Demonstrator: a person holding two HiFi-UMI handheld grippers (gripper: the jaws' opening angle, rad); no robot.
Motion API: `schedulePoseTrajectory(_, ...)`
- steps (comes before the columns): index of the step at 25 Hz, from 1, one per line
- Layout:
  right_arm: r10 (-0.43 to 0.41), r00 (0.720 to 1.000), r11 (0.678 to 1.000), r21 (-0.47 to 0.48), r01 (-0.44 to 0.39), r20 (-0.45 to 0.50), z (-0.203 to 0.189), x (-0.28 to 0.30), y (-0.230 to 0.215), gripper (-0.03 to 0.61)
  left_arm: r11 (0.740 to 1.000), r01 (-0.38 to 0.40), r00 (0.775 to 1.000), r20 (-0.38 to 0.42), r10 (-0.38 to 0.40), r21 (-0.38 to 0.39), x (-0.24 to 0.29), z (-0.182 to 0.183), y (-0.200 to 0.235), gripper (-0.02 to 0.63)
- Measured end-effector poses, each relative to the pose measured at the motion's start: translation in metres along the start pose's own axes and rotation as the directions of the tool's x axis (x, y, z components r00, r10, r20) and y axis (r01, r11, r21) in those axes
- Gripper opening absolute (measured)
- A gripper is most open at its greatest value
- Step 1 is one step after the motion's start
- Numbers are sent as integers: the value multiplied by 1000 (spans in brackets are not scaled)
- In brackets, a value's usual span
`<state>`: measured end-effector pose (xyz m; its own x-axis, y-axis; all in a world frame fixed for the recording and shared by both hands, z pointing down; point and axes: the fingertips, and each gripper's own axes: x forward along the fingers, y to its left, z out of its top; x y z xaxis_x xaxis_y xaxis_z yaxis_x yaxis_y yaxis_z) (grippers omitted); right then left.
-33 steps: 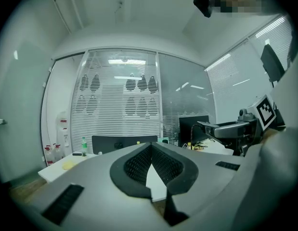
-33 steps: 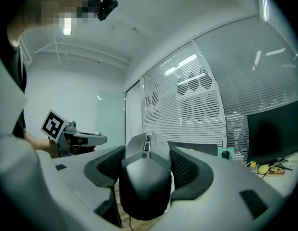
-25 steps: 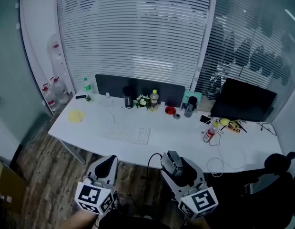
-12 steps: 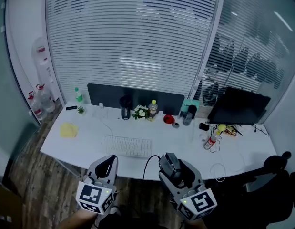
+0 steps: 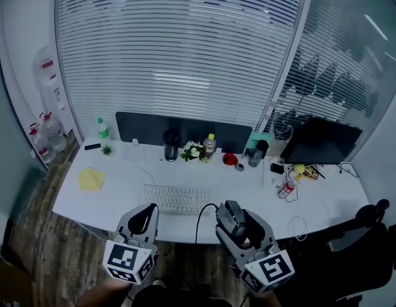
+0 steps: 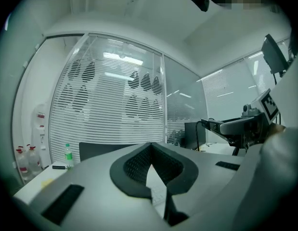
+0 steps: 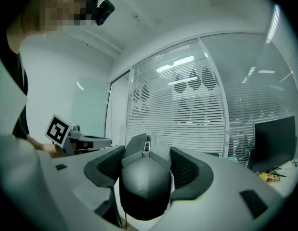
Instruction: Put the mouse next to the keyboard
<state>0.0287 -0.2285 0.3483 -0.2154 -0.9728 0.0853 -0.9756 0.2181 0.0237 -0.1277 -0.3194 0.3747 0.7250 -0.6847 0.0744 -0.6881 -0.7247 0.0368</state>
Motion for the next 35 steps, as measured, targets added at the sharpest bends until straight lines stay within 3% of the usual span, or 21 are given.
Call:
schedulePoseTrajectory(6,-37,999,999,12,37,-1,-2,23,-3,295,998,53,998,-17,-54,-37,14,-5,20,29)
schedulePoseTrajectory(13,-53,998,998,20,54,-20,-7,41,-45,295,994,67,997,-31,-70,-88,37,-10,20,29)
schedulePoseTrajectory(16,-26,999,1000,6,26,-22,-6,53,-64,295,994,33,999,-31,-36,-102,48,-8,18,29)
schedulePoseTrajectory(21,14,1000,1000,-5,-14,-16,-7,67,-102,295,998,-41,998,-45,39,-44,66,-8,9,29)
schedulePoseTrajectory(25,33,999,999,-8,-33,-24,-12,80,-131,295,994,-93,994,-53,91,-48,79,-8,5,29)
schedulePoseTrajectory(35,40,995,999,21,-38,-90,-55,121,-190,295,974,-225,972,-86,221,-41,97,-25,8,29)
